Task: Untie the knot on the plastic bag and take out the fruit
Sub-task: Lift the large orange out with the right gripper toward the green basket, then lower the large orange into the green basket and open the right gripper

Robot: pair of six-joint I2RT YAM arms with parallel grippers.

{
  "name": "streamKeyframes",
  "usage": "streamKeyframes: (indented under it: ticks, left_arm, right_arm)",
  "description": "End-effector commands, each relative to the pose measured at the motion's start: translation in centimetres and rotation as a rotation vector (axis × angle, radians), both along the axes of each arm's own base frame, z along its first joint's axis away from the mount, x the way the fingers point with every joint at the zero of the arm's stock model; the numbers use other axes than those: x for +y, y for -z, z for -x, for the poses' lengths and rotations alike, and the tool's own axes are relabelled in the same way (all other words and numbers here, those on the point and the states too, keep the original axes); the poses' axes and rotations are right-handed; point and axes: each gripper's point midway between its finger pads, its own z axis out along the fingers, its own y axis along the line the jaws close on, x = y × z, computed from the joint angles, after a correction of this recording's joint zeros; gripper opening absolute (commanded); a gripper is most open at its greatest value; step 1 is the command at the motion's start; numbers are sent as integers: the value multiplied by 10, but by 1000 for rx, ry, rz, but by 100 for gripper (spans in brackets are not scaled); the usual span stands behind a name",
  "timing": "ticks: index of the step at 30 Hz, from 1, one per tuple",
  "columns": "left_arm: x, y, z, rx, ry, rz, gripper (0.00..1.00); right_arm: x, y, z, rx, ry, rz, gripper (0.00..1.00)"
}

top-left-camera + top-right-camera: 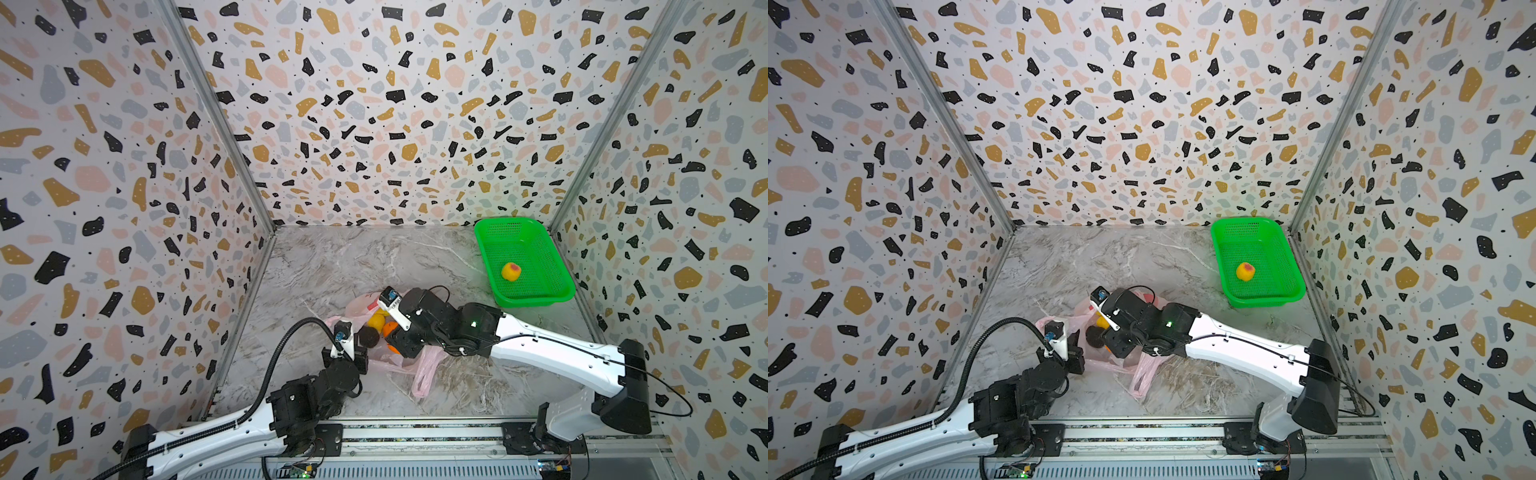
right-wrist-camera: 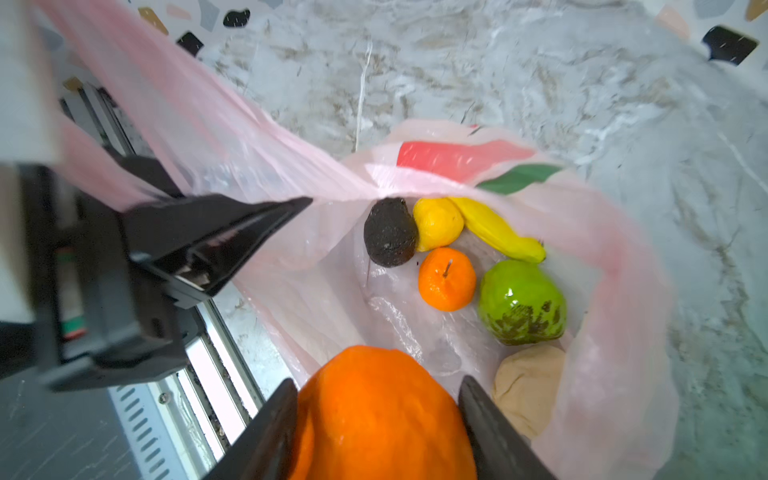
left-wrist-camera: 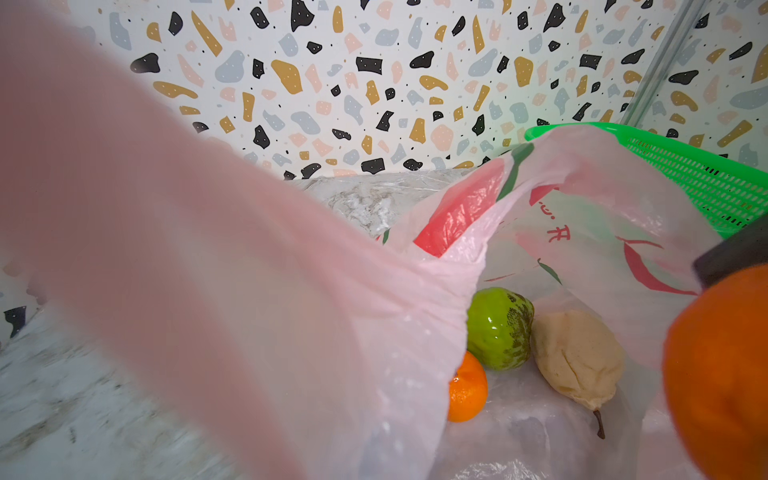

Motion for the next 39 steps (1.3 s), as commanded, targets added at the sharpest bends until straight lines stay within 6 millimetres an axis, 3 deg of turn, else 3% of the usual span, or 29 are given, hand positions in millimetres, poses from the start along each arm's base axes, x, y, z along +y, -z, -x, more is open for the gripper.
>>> streamKeyframes:
  ticks: [1, 4, 9, 15, 23, 28, 33, 39]
  left_arm:
    - [0, -3, 0, -16, -6, 9, 0]
    - [0, -3, 0, -15, -6, 12, 0]
    - [0, -2, 0, -13, -6, 9, 0]
    - [1, -2, 0, -13, -9, 13, 0]
    - [3, -3, 0, -16, -13, 14, 0]
    - [2, -2, 0, -16, -12, 11, 0]
    - [2, -2, 0, -20, -12, 11, 0]
    - [2, -3, -1, -21, -14, 11, 0]
  right_arm:
    - [-16, -40, -9, -65, 47, -39, 48]
    - [-34, -61, -25, -72, 94, -82, 48]
    - [-84, -77, -67, -106, 214, -128, 49]
    - [-166, -70, -136, -145, 431, -121, 49]
    - [-298, -22, -222, -149, 795, -58, 49]
    - [-353, 14, -261, -119, 921, -43, 50]
    - [-383, 58, -290, -24, 982, -66, 50]
    - [-390, 99, -301, 61, 1006, -35, 51]
